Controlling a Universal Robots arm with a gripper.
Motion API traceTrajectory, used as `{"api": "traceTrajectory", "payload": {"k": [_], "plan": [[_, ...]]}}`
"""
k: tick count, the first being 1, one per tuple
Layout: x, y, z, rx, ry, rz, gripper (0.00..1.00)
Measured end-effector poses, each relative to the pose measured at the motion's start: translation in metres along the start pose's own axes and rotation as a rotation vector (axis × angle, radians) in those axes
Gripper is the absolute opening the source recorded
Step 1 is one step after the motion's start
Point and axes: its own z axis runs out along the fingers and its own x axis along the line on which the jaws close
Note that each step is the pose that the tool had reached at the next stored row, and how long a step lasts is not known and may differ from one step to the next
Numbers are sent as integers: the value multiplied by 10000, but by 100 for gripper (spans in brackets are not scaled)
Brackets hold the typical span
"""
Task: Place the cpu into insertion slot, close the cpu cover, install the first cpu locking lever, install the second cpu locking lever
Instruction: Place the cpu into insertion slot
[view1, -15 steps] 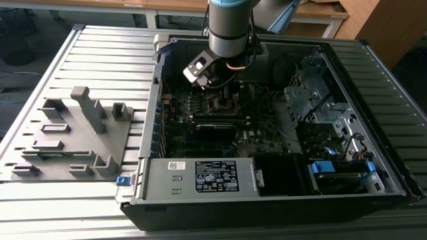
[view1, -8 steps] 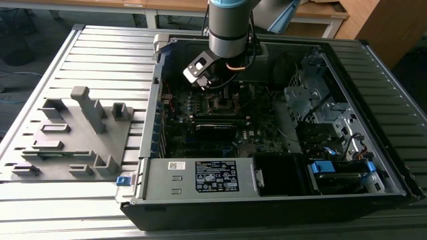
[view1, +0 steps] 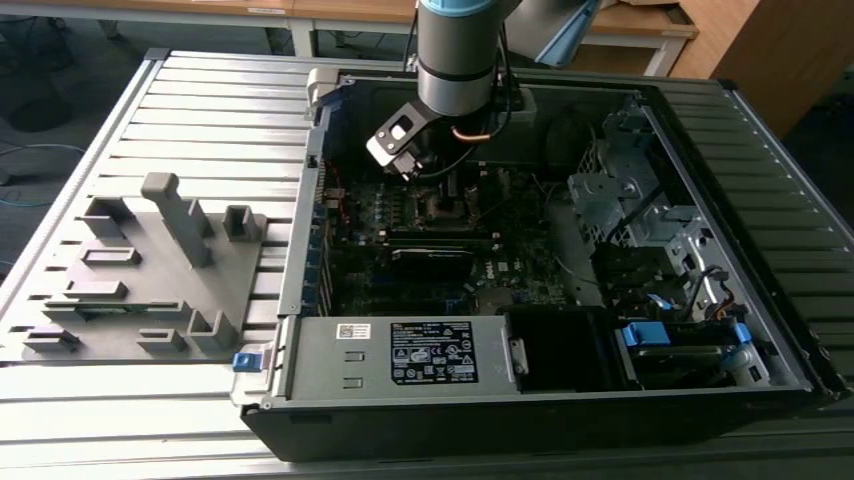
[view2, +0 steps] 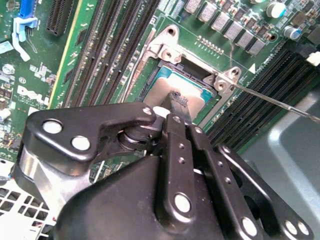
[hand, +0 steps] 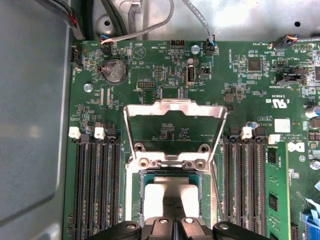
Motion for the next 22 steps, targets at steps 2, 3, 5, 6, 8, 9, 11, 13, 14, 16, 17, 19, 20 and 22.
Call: {"api": "traceTrajectory", "payload": {"k": [2,3,5,6,8,9,11,13,14,16,17,19,20,22], "plan": [[0,0,1,-1,2,0,11],[0,0,1,-1,2,1,11],[3,3,-37,-6,11,1,11],[2,4,-60,-2,4,1,11],[4,7,-101,-3,4,1,11],[4,8,-120,-2,3,1,11],[5,10,-150,-2,4,1,11],[6,10,-153,-3,5,0,11],[6,10,-153,-4,6,1,11],[5,10,-154,-3,5,0,11],[5,10,-154,-3,4,0,11],[5,10,-164,0,0,1,11],[6,10,-165,-2,3,1,11],[6,11,-165,-3,6,0,11]]}}
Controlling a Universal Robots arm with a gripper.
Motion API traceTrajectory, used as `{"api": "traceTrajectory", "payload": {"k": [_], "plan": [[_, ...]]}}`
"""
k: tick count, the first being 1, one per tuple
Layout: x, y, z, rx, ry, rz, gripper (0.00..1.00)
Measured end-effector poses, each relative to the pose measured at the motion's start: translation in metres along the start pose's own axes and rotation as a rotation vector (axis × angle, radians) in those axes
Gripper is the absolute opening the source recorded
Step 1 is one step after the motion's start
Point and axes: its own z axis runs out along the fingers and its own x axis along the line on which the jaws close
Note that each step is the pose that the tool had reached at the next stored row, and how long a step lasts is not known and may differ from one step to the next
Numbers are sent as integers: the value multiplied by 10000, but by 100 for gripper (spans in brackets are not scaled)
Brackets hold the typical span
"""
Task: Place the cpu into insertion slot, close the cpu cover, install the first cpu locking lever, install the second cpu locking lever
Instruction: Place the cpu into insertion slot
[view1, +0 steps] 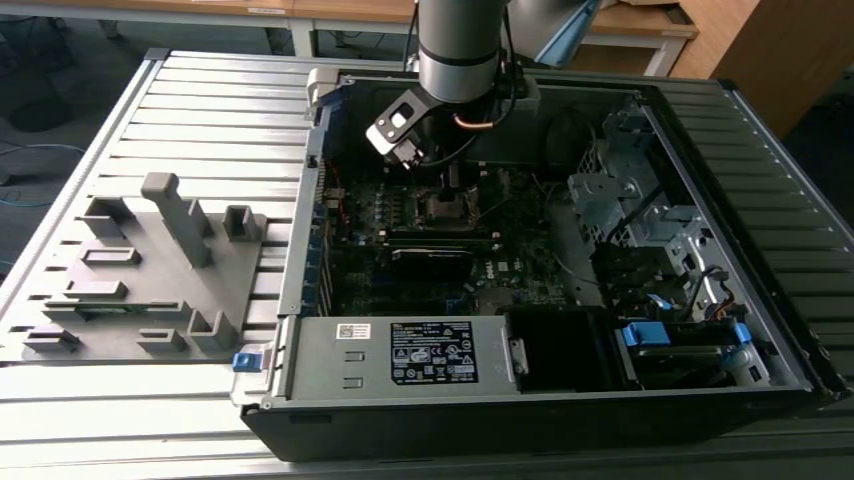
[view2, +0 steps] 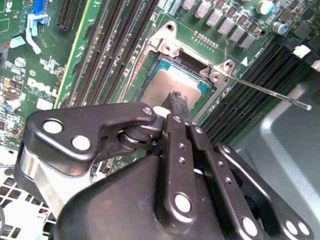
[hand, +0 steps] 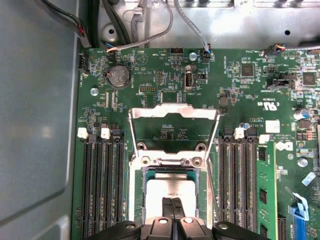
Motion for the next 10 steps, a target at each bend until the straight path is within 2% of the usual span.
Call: {"api": "traceTrajectory", "payload": {"k": [10], "plan": [[1,1,-20,0,-1,1,11]]}}
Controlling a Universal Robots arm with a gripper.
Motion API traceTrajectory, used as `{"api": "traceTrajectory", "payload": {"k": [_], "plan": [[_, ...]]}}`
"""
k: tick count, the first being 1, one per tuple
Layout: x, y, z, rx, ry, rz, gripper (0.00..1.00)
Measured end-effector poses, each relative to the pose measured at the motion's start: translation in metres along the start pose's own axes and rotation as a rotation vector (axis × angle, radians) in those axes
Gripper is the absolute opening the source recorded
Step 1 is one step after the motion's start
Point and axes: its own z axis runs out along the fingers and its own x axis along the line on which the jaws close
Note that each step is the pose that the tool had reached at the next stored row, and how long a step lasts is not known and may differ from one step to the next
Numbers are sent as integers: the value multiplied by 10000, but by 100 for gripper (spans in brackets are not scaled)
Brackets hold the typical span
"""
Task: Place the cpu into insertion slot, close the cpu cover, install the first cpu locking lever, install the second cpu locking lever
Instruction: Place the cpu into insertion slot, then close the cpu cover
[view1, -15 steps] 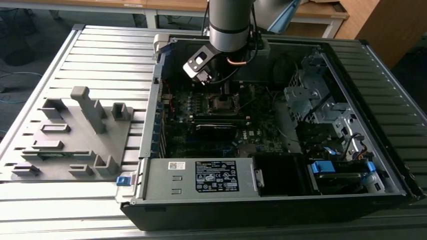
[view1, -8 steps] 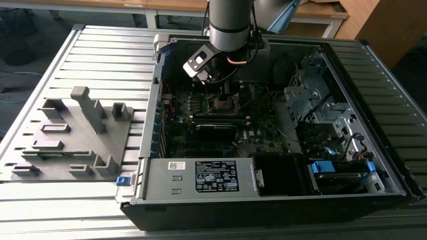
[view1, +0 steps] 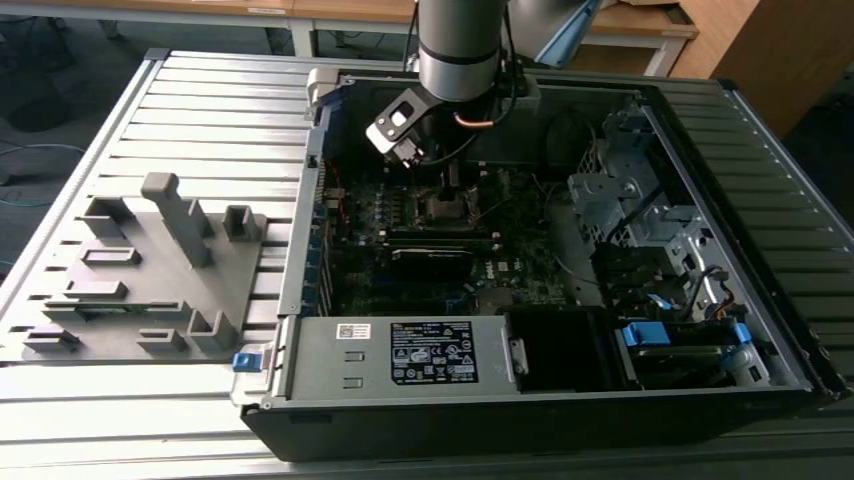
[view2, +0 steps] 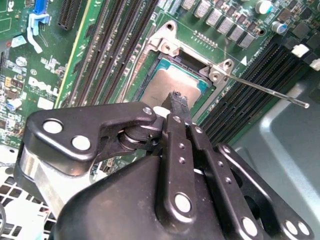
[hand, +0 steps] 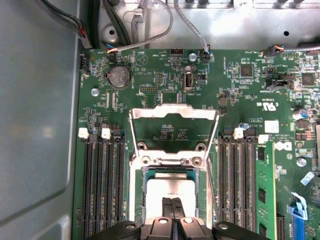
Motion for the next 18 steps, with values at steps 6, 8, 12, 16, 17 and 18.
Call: {"api": "traceTrajectory", "payload": {"k": [6,8,12,16,17,18], "plan": [[1,2,-24,0,1,0,11],[1,3,-46,1,-1,0,11],[2,4,-63,0,0,0,11],[2,4,-76,3,-4,-1,11],[2,5,-81,1,-1,0,11],[2,5,-88,1,-2,-1,11]]}}
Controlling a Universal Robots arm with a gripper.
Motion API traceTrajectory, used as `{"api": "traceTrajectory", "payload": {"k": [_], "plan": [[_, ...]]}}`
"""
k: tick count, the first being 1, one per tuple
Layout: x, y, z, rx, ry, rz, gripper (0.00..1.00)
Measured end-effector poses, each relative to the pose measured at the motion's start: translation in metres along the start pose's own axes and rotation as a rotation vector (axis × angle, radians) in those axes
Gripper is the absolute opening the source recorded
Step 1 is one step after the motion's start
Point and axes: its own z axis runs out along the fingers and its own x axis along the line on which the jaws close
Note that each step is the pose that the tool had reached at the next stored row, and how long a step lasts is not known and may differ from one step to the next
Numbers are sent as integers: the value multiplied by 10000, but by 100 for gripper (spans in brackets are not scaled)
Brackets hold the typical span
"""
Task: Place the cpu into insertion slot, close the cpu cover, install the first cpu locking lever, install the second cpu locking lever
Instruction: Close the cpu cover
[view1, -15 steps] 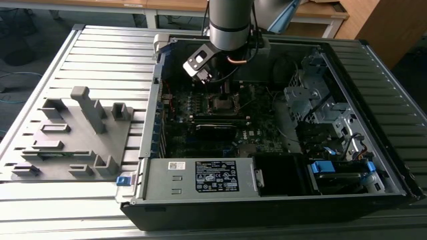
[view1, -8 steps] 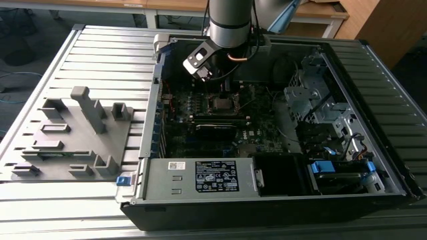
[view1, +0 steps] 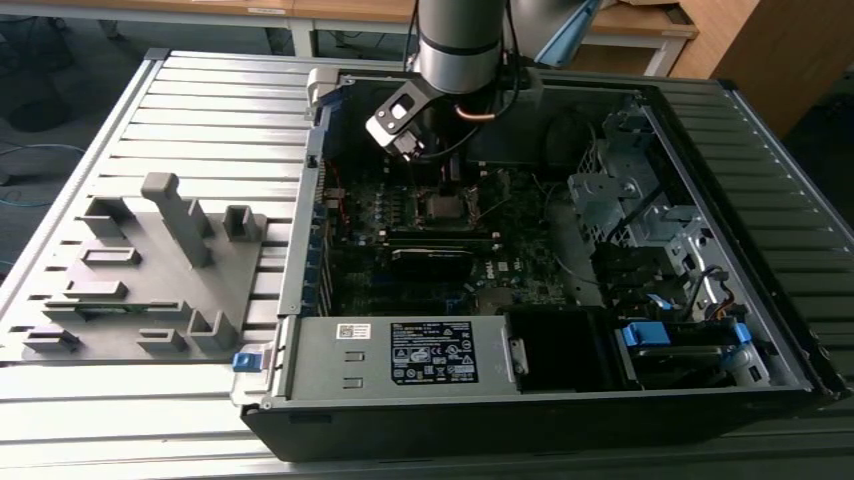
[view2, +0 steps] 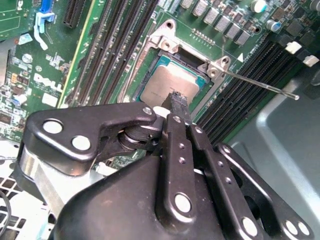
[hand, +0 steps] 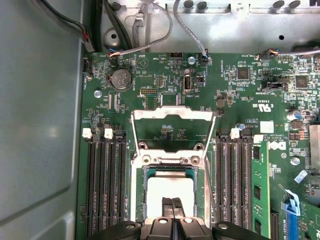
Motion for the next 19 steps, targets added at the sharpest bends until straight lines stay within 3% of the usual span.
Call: {"api": "traceTrajectory", "payload": {"k": [12,19], "plan": [[4,8,-124,0,1,0,11],[4,8,-128,0,2,0,11]]}}
